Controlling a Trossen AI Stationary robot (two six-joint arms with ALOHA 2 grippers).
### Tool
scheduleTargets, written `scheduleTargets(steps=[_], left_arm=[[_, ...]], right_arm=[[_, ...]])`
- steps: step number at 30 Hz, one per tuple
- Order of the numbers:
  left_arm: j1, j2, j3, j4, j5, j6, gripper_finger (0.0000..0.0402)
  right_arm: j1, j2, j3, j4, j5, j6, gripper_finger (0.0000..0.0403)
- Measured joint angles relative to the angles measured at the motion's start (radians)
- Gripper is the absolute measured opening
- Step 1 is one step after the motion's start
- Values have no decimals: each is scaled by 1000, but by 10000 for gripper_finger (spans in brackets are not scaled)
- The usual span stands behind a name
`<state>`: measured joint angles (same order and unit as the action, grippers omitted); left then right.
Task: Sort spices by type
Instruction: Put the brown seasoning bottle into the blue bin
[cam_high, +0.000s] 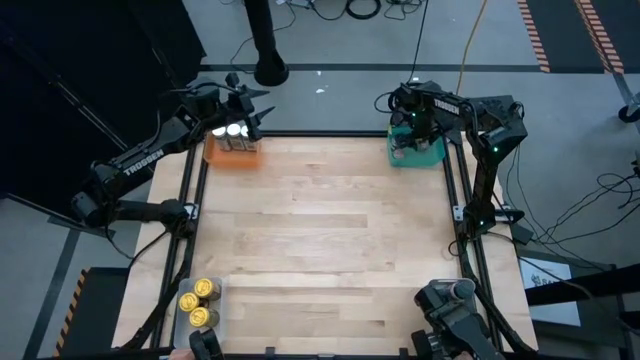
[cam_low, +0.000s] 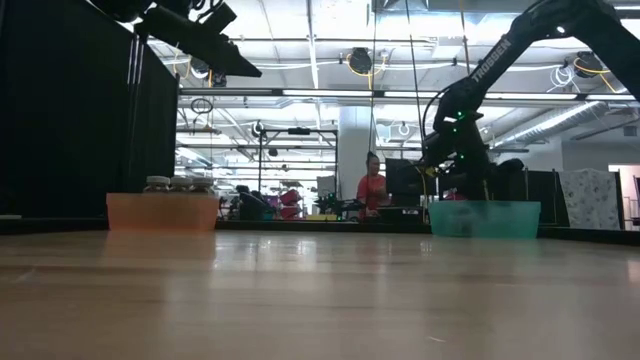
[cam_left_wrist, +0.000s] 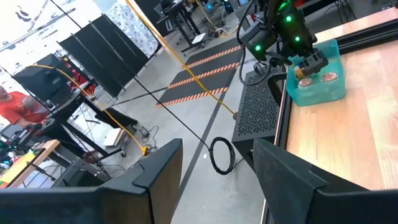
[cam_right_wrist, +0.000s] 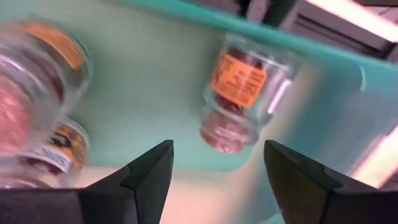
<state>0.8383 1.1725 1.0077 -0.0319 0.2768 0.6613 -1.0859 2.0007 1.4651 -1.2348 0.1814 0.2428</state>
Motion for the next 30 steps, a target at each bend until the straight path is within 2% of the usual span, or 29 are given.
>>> scheduleTargets(steps=[11, 15, 20, 24, 30], left_arm=[[0, 0, 0, -1, 0, 0, 203], [0, 0, 0, -5, 0, 0, 203], [0, 0, 0, 2, 0, 1, 203], [0, 0, 0, 5, 0, 1, 203], [0, 0, 0, 8, 0, 1, 203]], right_arm=[[-15, 6, 0, -3, -31, -18, 235], [-14, 6, 0, -55, -36, -63, 221], [-14, 6, 0, -122, -60, -145, 187], [-12, 6, 0, -125, -56, -132, 150], [-12, 6, 71, -119, -24, -60, 58]])
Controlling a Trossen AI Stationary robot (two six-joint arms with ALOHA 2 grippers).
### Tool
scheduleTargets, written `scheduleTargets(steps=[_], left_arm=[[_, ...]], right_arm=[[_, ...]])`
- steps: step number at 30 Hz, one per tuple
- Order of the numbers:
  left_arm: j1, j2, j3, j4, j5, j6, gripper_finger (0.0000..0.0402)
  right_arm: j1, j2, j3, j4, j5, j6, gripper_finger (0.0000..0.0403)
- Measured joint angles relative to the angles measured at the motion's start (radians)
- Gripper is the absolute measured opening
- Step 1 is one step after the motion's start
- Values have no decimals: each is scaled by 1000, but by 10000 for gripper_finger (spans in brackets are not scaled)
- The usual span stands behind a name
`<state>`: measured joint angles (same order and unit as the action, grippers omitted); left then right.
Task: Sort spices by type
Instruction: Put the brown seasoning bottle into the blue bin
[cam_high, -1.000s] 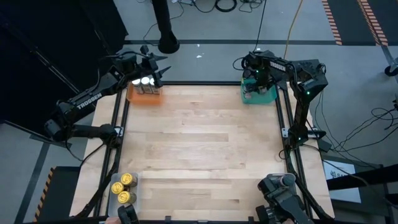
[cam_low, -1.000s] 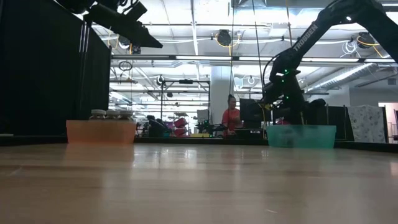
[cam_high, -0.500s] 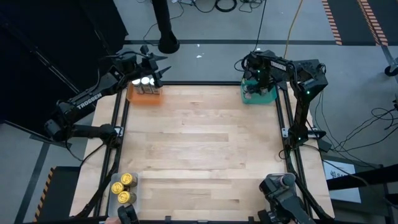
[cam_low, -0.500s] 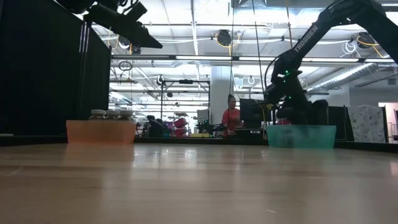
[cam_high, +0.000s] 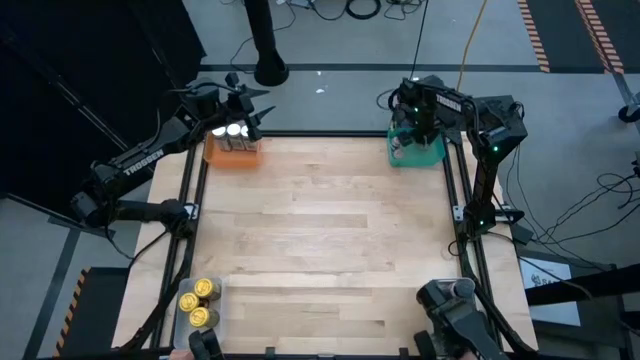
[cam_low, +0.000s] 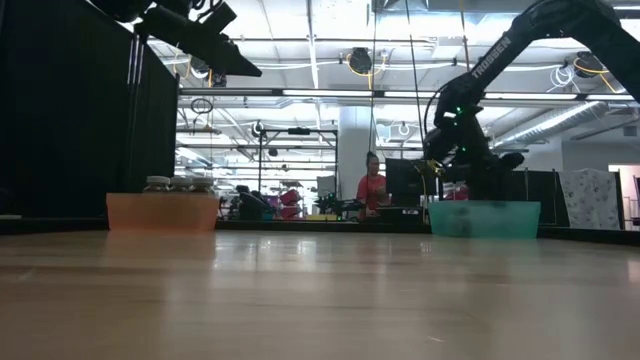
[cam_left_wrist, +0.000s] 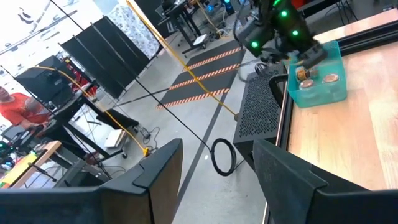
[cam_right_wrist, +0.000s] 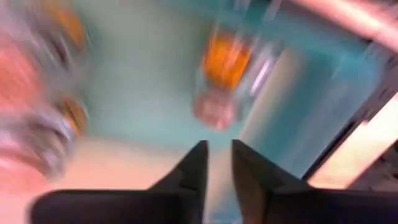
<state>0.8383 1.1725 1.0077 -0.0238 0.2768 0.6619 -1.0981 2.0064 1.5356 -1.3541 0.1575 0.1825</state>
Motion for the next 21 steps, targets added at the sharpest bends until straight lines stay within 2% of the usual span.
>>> scheduleTargets(steps=[2, 4, 7, 11, 15, 18, 21], left_arm=[[0, 0, 0, 0, 0, 0, 203], [0, 0, 0, 0, 0, 0, 203], [0, 0, 0, -1, 0, 0, 203], [0, 0, 0, -2, 0, 0, 203], [0, 0, 0, 0, 0, 0, 203], [0, 0, 0, 0, 0, 0, 203], [0, 0, 0, 0, 0, 0, 203]], right_arm=[[0, -1, 32, 40, 6, 19, 21], [0, -3, 47, 111, 7, 36, 8], [0, 10, 48, 173, 11, 48, 7], [3, 55, 36, 150, 76, 45, 2], [18, 73, 36, 139, 84, 42, 1], [41, 69, 44, 91, 71, 36, 1], [67, 69, 72, 12, 112, 31, 1]])
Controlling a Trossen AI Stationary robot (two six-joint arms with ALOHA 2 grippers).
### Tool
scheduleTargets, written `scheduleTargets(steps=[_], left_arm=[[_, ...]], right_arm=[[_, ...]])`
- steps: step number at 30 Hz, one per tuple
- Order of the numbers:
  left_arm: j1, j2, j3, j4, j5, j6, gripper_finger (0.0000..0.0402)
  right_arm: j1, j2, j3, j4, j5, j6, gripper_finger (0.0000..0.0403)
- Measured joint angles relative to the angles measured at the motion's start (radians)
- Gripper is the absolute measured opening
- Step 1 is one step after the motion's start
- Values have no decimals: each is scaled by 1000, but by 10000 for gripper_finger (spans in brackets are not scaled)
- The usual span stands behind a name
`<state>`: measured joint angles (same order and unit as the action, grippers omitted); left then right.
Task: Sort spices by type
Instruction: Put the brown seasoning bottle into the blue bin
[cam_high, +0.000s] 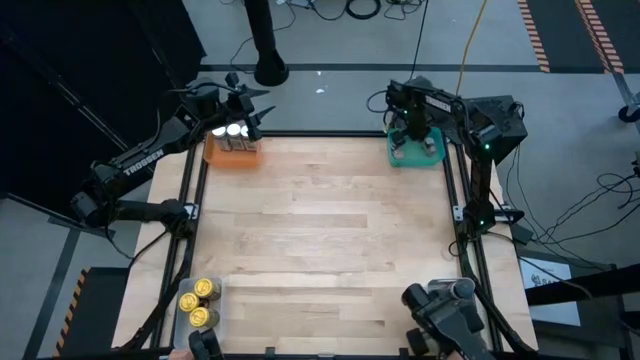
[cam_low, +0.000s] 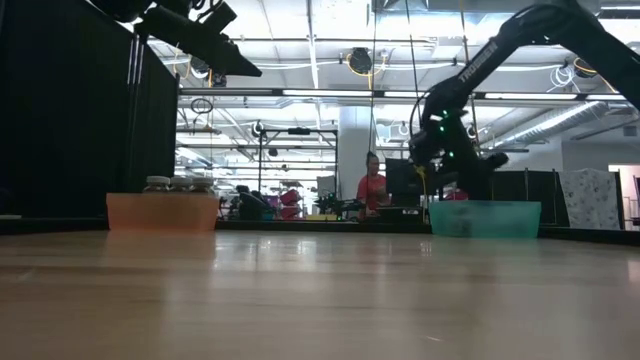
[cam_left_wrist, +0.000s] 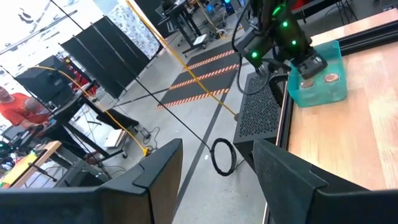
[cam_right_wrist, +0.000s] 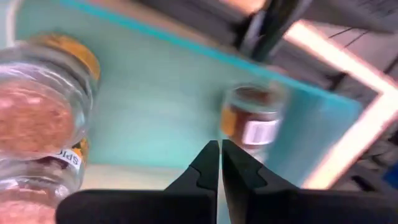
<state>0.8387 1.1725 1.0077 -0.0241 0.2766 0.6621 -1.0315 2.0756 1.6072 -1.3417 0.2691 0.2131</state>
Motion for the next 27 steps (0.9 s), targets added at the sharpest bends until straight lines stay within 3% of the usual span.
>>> scheduleTargets(steps=[5, 10, 17, 22, 27], left_arm=[[0, 0, 0, 4, 0, 0, 203], [0, 0, 0, 3, 0, 0, 203], [0, 0, 0, -2, 0, 6, 203], [0, 0, 0, -13, 0, 8, 203], [0, 0, 0, -16, 0, 8, 203]], right_arm=[[6, -10, 38, -37, 92, 23, 1], [-26, -10, 38, -61, 70, -91, 20], [-69, -10, 38, -11, -12, -133, 116], [-68, -9, 23, 9, -10, -157, 186], [-68, -9, 19, -5, -13, -155, 217]])
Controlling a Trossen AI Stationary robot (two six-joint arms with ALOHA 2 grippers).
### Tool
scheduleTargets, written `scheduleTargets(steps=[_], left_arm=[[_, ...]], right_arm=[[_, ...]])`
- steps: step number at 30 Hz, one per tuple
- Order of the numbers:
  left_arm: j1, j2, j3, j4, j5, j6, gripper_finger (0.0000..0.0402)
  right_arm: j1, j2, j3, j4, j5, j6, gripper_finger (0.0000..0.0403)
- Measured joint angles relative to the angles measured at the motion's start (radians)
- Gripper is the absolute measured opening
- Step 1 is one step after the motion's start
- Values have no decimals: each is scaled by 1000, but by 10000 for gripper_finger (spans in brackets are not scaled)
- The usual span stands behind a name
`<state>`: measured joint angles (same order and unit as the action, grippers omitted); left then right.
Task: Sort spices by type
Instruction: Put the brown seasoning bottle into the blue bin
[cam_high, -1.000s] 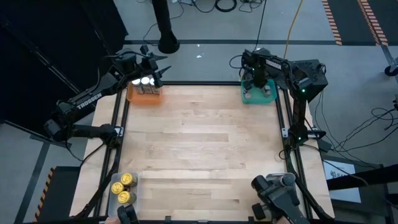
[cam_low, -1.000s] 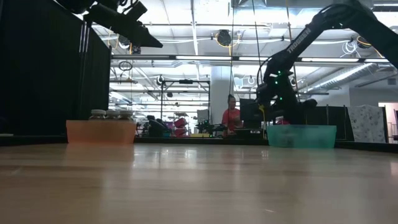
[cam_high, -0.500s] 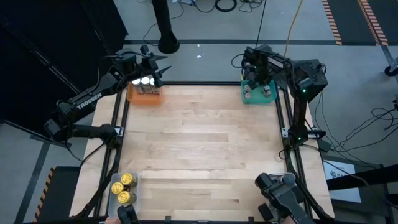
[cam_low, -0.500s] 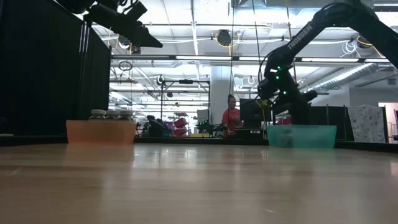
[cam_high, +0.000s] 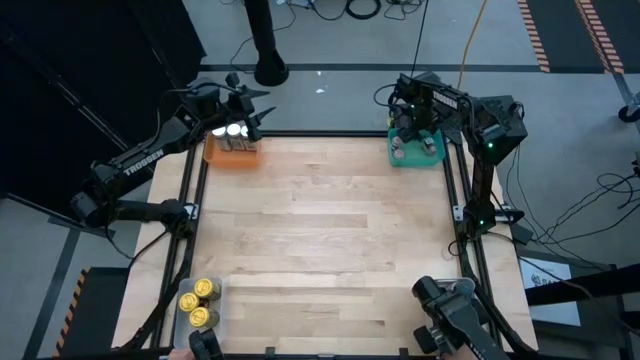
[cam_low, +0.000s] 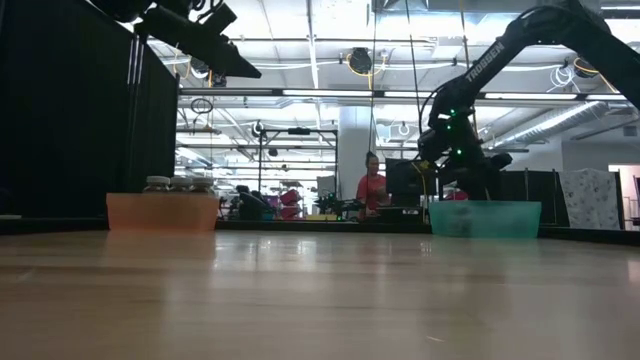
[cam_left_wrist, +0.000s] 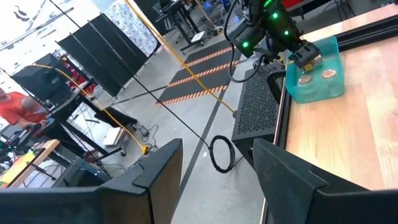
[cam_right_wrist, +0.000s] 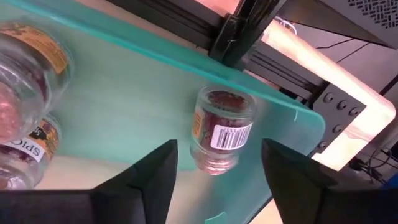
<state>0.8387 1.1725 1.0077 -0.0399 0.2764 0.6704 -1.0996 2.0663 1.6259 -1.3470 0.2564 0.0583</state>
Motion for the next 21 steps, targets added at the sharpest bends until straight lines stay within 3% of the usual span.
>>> scheduleTargets(steps=[4, 8, 14, 17, 21], left_arm=[[0, 0, 0, 0, 0, 0, 203], [0, 0, 0, 0, 0, 0, 203], [0, 0, 0, 10, 11, -7, 203], [-13, 10, 0, 11, 86, -35, 203], [-73, 49, 0, 35, 196, -56, 203]], right_arm=[[0, 0, 0, -1, -9, 11, 217], [0, 0, 0, -8, -105, -12, 206], [28, -19, 12, -99, -99, 78, 161], [78, -100, -19, -68, -95, 105, 135], [181, -323, -167, 122, -95, 113, 115]])
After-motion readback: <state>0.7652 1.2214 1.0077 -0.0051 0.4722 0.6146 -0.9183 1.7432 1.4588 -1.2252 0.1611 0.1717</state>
